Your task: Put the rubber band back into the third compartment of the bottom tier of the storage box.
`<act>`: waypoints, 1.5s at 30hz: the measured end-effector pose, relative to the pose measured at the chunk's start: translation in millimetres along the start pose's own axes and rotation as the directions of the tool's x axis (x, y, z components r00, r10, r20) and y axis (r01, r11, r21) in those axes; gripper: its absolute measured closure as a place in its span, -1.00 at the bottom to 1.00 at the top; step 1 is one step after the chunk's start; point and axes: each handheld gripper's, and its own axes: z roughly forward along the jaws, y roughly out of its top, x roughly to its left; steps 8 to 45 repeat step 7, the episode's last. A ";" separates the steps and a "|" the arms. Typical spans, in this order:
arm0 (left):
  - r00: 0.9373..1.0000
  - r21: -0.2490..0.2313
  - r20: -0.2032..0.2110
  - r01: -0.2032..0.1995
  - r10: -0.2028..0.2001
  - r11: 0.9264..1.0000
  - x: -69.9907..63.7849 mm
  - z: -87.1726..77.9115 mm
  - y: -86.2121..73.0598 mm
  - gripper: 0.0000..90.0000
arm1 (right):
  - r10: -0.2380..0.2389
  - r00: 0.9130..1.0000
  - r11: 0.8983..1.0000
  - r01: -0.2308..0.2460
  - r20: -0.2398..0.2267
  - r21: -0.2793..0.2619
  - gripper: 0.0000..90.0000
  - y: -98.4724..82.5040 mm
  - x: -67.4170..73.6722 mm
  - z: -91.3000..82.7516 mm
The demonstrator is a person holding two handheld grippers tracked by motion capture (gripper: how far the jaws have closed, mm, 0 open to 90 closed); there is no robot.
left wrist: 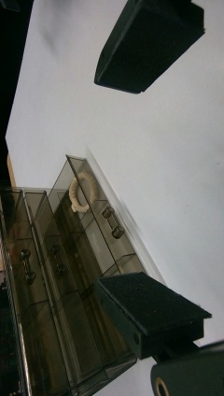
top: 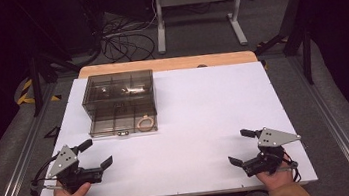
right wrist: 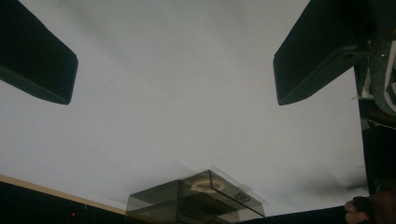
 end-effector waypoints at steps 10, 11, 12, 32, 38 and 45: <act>1.000 0.003 -0.001 -0.017 0.017 1.000 -0.3 -0.5 1.0 -0.90 | 0.002 1.000 1.000 -0.002 -0.002 -0.001 -1.00 0.1 0.0 0.8; 1.000 0.003 -0.001 -0.017 0.017 1.000 -0.3 -0.5 1.0 -0.90 | 0.002 1.000 1.000 -0.002 -0.002 -0.001 -1.00 0.1 0.0 0.8; 1.000 0.003 -0.001 -0.017 0.017 1.000 -0.3 -0.5 1.0 -0.90 | 0.002 1.000 1.000 -0.002 -0.002 -0.001 -1.00 0.1 0.0 0.8; 1.000 0.003 -0.001 -0.017 0.017 1.000 -0.3 -0.5 1.0 -0.90 | 0.002 1.000 1.000 -0.002 -0.002 -0.001 -1.00 0.1 0.0 0.8; 1.000 0.003 -0.001 -0.017 0.017 1.000 -0.3 -0.5 1.0 -0.90 | 0.002 1.000 1.000 -0.002 -0.002 -0.001 -1.00 0.1 0.0 0.8; 1.000 0.003 -0.001 -0.017 0.017 1.000 -0.3 -0.5 1.0 -0.90 | 0.002 1.000 1.000 -0.002 -0.002 -0.001 -1.00 0.1 0.0 0.8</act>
